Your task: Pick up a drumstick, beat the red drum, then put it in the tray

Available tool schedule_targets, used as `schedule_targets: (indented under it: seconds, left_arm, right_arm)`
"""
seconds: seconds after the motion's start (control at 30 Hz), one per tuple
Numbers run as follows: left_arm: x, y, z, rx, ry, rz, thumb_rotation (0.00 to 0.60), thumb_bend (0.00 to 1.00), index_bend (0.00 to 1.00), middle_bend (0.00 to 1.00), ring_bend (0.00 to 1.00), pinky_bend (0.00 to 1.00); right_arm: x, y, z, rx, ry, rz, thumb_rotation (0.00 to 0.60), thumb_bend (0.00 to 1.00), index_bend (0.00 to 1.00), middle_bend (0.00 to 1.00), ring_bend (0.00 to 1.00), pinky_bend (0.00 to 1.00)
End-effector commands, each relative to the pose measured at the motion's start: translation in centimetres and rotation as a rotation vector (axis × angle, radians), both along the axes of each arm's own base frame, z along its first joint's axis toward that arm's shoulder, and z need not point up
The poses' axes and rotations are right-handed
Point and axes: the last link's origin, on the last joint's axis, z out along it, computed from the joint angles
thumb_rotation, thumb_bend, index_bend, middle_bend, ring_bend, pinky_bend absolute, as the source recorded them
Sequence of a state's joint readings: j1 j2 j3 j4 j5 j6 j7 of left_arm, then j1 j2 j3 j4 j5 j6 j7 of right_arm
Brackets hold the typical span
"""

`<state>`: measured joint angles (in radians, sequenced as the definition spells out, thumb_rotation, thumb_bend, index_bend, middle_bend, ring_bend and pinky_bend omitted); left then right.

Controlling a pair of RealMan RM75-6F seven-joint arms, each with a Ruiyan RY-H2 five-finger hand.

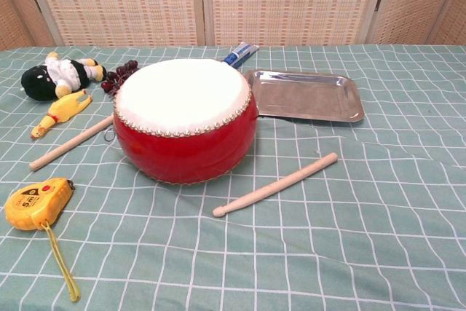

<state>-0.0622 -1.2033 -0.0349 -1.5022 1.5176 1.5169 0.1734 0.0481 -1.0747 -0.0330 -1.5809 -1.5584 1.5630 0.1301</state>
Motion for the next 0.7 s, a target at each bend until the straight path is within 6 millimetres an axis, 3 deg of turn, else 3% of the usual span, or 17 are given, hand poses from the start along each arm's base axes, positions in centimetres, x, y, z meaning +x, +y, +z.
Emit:
schedule_targets:
  seconds: [0.03,0.23,0.4,0.7]
  left_arm:
    - [0.3,0.3,-0.1,-0.013,-0.012,-0.004,0.6,0.32,0.03,0.01,0.0,0.02]
    - [0.7,0.4,0.0,-0.017,-0.026,-0.018,0.6,0.32,0.03,0.01,0.0,0.02]
    - [0.8,0.3,0.1,-0.014,-0.04,-0.025,0.6,0.32,0.03,0.01,0.0,0.02]
    - [0.4,-0.4,0.3,-0.006,-0.067,-0.019,0.6,0.32,0.03,0.01,0.0,0.02]
  right_arm:
    - [0.1,-0.3,-0.2,-0.001,0.001,0.008,0.6,0.17,0.2,0.09,0.02,0.11]
    - [0.8,-0.8,-1.0,0.035,-0.025,0.038,0.6,0.17,0.23,0.09,0.05,0.16]
    - [3.0,-2.8,-2.7,0.117,-0.051,0.12,0.6,0.17,0.31,0.1,0.05,0.16]
    - [9.4,-8.5,-9.5,0.351,0.035,0.312,0.6,0.17,0.38,0.1,0.03,0.11]
